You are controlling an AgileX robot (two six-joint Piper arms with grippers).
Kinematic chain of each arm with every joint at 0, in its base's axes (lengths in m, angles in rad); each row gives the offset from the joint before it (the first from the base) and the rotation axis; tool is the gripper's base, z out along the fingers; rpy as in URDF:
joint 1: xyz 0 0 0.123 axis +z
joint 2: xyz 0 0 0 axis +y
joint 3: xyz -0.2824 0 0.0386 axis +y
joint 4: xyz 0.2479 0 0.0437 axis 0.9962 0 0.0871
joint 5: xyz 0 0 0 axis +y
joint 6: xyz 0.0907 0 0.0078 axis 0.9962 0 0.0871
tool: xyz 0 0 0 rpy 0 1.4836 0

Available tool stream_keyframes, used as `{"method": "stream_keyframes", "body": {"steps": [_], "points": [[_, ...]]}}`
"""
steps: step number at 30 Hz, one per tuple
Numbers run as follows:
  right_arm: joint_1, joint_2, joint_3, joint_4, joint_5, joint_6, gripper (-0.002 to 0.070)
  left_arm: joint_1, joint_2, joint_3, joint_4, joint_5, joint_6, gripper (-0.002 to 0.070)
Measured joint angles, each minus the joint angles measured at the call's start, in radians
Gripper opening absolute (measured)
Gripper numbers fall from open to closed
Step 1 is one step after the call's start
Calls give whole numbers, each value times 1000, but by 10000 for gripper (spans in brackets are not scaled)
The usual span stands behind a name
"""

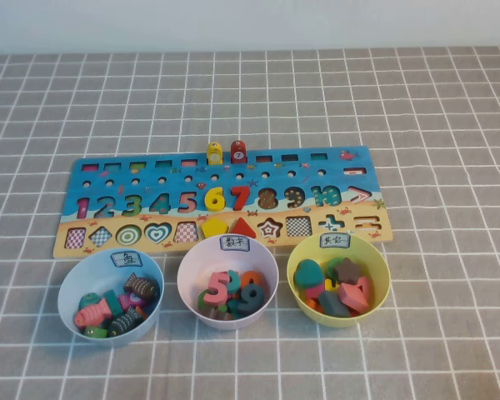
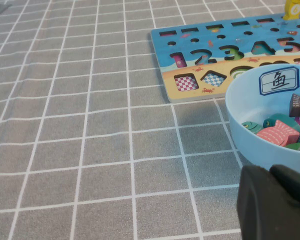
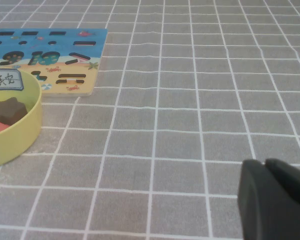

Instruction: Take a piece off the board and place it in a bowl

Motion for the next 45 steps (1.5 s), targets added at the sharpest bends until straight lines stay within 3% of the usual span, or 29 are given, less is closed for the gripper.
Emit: {"method": "stream_keyframes", "body": {"steps": [34, 41, 45], "points": [[0, 0, 0, 0, 0, 0, -17, 0, 0, 0, 37, 0, -2, -1], [0, 0, 0, 0, 0, 0, -17, 0, 0, 0, -49, -37, -2, -1], [0, 0, 0, 0, 0, 0, -17, 0, 0, 0, -196, -101, -8, -1]]}}
